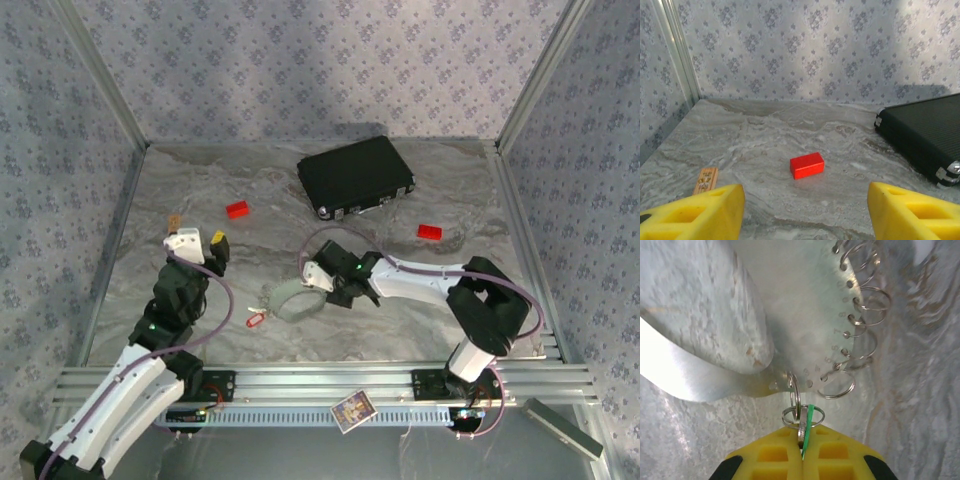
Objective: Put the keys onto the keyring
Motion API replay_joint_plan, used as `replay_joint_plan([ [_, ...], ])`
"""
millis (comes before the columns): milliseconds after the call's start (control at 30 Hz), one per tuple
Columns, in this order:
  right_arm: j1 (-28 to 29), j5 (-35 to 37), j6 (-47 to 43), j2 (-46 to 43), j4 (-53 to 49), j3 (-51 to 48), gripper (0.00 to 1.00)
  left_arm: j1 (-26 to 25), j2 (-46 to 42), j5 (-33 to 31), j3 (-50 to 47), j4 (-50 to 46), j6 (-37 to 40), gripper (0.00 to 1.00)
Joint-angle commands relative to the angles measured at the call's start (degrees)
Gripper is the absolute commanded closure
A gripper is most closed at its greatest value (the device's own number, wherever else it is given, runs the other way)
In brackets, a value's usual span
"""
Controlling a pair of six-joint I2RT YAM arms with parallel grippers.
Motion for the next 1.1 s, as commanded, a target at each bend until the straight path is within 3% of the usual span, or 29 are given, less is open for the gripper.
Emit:
replay_joint_plan([
  [0, 0.18, 2.96, -0.62, -0.02, -2.41, -0.95, 0.89, 0.53, 0.75, -1.02, -0.95, 3.01, -0.32, 0.35],
  [133, -0.35, 2.44, 0.15, -1.93, -1.78, -2.12, 0.69, 0.75, 2.43, -1.53, -1.63, 3.84, 0.40, 0.35],
  [233, -2.66, -3.87, 3.53, -7.76, 1.30, -4.35, 0.60, 0.79, 3.83, -1.56, -2.45, 5.79, 0.76, 0.35],
  [300, -5.27, -8.69, 4.94, -13.47, 4.07, -6.62, 0.41, 0.83, 5.23, -0.11, -3.06, 7.65, 1.44, 0.29],
  [333, -7.17, -11.44, 6.83, -16.91, 5.51, -7.99, 0.39, 0.88, 6.24, 1.55, -3.17, 8.46, 2.27, 0.26],
  [467, -15.41, -15.38, 12.31, -30.74, 14.44, -15.00, 0.37, 1.03, 11.41, 3.64, -2.65, 10.86, 4.46, 0.20],
  [633, -27.28, -2.95, 16.07, -42.10, 25.52, -24.40, 0.26, 4.13, 18.56, 2.68, -3.27, 17.19, 5.82, 0.16],
  [800, -41.94, 4.17, 22.14, -41.08, 35.65, -32.29, 0.25, 9.71, 22.80, 3.92, -2.63, 19.88, 7.01, 0.16],
  [867, -47.71, 3.16, 24.55, -38.97, 46.15, -37.74, 0.25, 12.76, 23.99, 6.15, -2.73, 21.10, 7.78, 0.16],
  [967, -51.79, 0.08, 26.34, -33.22, 58.08, -42.53, 0.25, 17.13, 26.87, 7.82, -2.71, 23.41, 7.09, 0.16],
  [1067, -52.26, 0.12, 24.53, -30.01, 61.35, -42.04, 0.26, 19.50, 31.55, 8.37, -2.91, 28.29, 7.60, 0.16],
])
